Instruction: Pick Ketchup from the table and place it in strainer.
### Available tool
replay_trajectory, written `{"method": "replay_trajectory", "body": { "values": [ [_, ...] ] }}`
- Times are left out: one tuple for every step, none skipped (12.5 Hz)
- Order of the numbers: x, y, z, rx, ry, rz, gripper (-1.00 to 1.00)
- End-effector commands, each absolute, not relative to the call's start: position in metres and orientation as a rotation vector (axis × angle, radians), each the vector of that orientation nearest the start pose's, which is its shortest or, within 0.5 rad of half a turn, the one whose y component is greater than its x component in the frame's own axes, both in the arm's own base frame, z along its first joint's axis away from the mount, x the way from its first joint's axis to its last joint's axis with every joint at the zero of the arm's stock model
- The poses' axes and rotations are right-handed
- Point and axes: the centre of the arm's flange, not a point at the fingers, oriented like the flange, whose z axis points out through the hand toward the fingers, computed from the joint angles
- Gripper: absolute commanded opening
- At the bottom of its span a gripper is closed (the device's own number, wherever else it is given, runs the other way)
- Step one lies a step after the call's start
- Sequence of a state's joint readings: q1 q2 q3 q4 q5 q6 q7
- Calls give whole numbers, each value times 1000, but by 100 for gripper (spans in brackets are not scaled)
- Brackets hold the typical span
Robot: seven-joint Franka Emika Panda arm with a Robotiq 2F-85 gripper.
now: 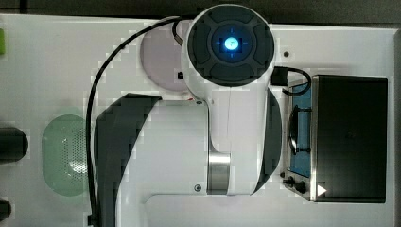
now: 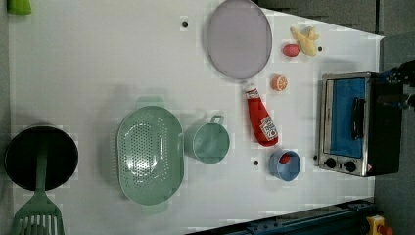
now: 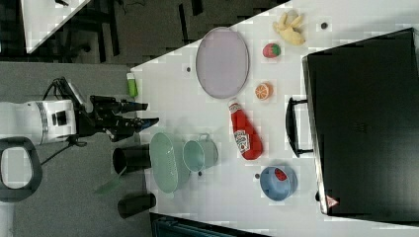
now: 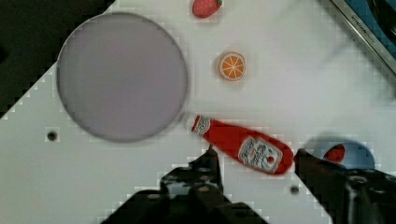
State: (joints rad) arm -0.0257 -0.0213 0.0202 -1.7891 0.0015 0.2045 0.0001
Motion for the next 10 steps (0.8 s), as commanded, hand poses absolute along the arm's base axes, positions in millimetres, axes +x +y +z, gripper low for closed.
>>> {"method": "replay_trajectory", "body": {
  "values": [
    [485, -19, 579, -2829, 1373, 60, 58],
    [484, -19, 577, -2830, 1373, 65, 80],
    [484, -18, 572, -2835, 1372, 80, 100],
    [483, -18, 564, -2852, 1350, 106, 100],
    [481, -17, 553, -2883, 1294, 137, 100],
    [480, -16, 542, -2921, 1213, 166, 100],
    [478, -16, 530, -2959, 1118, 188, 100],
    [477, -15, 518, -2995, 1013, 200, 100],
    [476, -14, 506, -3027, 902, 207, 100],
    [474, -12, 493, -3056, 781, 212, 100]
  ]
}}
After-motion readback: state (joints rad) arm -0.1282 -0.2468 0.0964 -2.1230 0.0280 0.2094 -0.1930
